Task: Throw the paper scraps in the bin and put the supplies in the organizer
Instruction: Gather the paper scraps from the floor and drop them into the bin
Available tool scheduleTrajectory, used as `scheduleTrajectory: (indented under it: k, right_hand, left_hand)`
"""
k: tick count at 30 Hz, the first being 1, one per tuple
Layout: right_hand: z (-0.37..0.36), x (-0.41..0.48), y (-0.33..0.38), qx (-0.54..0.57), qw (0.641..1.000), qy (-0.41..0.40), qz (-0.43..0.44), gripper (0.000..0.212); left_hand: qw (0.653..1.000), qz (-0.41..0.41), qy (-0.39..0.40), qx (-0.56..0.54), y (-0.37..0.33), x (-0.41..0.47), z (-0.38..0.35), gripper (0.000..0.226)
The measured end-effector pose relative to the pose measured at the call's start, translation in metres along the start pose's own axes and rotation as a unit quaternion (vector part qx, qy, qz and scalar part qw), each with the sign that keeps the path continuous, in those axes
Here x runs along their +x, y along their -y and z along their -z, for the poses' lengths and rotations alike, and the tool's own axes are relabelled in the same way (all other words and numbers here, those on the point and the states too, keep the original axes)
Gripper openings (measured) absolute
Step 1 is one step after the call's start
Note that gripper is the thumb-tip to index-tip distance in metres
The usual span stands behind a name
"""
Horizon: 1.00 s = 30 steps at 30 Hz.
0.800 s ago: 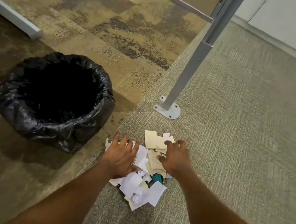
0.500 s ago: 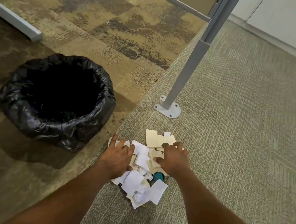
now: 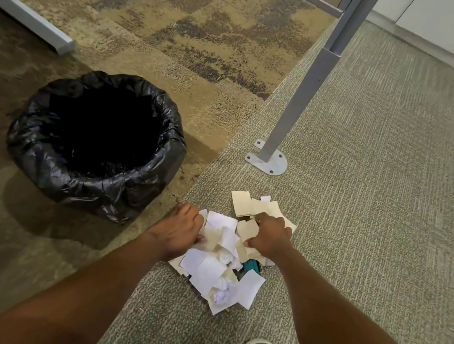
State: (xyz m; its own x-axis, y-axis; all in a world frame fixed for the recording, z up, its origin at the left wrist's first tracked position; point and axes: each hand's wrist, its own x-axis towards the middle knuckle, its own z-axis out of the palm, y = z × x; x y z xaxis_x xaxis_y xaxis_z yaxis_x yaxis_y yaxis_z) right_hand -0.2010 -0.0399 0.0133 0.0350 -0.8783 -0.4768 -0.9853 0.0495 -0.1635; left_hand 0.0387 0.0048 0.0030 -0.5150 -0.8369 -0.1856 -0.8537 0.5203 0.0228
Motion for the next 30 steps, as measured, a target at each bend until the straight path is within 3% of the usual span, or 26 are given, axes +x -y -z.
scheduleTrajectory:
  k: [7, 12, 15, 19, 26, 30]
  right_hand:
    - [0.013, 0.003, -0.009, 0.137, 0.99, 0.01, -0.023, 0.036]
    - [0.021, 0.011, -0.006, 0.181, 0.983, -0.027, -0.009, 0.024]
    - [0.024, 0.021, 0.0, 0.13, 0.989, -0.065, -0.025, 0.031]
    - [0.023, 0.037, 0.008, 0.041, 0.996, -0.073, 0.019, 0.034]
    - [0.019, 0.061, 0.025, -0.073, 0.996, -0.029, 0.035, 0.041]
    - [0.01, 0.064, 0.028, -0.092, 0.994, -0.052, 0.036, 0.045]
  left_hand:
    - [0.992, 0.027, -0.033, -0.122, 0.017, -0.005, 0.007, 0.037]
    - [0.997, 0.011, -0.024, -0.079, 0.013, -0.002, 0.007, 0.064]
    - [0.998, 0.023, -0.025, -0.045, 0.004, 0.006, 0.006, 0.074]
    - [0.998, 0.046, -0.023, -0.021, -0.015, 0.019, 0.004, 0.074]
    - [1.0, 0.009, 0.012, 0.002, -0.035, 0.038, -0.001, 0.058]
    - [1.0, 0.0, 0.025, -0.015, -0.036, 0.042, -0.001, 0.049]
